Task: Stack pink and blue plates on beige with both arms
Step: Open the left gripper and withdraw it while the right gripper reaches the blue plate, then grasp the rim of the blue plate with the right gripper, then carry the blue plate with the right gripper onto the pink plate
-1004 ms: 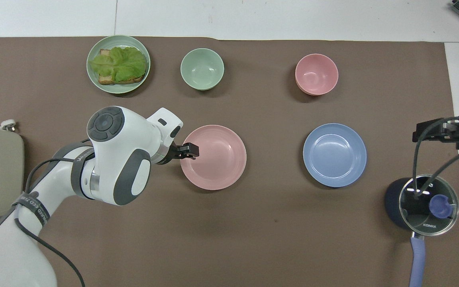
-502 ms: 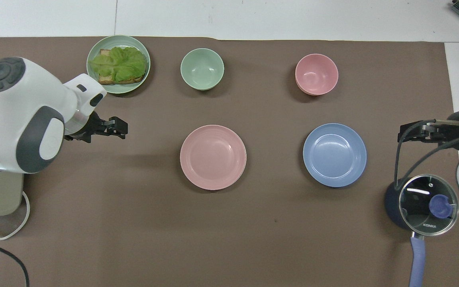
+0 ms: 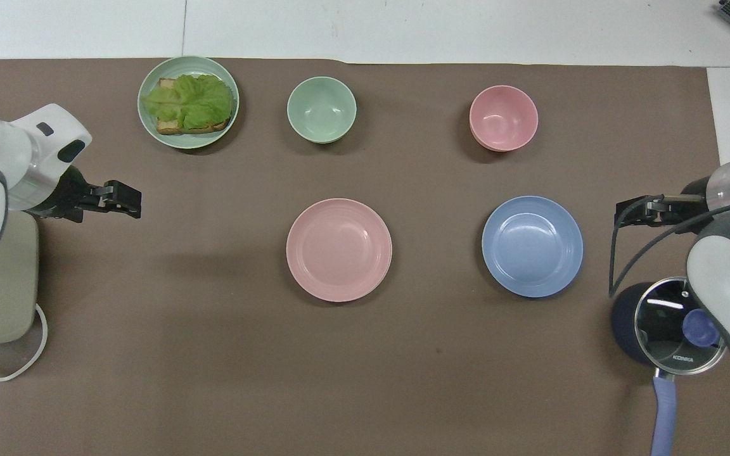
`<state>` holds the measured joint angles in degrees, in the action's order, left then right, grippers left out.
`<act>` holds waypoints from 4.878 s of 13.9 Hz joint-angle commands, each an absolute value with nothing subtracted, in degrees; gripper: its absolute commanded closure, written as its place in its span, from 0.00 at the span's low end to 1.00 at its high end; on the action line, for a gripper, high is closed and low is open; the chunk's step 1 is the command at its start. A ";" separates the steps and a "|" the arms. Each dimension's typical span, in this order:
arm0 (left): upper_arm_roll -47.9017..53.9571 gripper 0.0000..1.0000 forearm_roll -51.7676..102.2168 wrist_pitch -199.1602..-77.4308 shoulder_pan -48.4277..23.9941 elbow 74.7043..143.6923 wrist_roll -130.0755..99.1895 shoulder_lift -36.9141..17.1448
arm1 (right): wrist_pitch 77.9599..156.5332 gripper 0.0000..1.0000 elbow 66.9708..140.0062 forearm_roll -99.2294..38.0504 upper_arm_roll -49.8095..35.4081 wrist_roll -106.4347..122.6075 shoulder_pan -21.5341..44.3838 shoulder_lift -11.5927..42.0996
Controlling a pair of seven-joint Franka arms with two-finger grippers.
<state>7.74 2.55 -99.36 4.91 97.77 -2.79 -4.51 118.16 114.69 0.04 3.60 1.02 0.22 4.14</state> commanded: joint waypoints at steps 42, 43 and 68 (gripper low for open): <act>7.47 0.00 -1.05 -92.46 5.19 95.19 -2.46 3.60 | 118.99 1.00 110.83 -9.05 -3.69 -6.94 19.68 7.64; 7.38 0.00 -1.05 -92.46 5.19 95.19 -2.46 3.69 | 119.70 1.00 110.83 -9.84 -3.69 -7.03 19.95 8.60; 7.47 0.00 -1.05 -92.46 5.19 95.19 -2.46 3.69 | 128.23 0.00 108.90 -13.71 -3.60 -11.69 24.26 16.17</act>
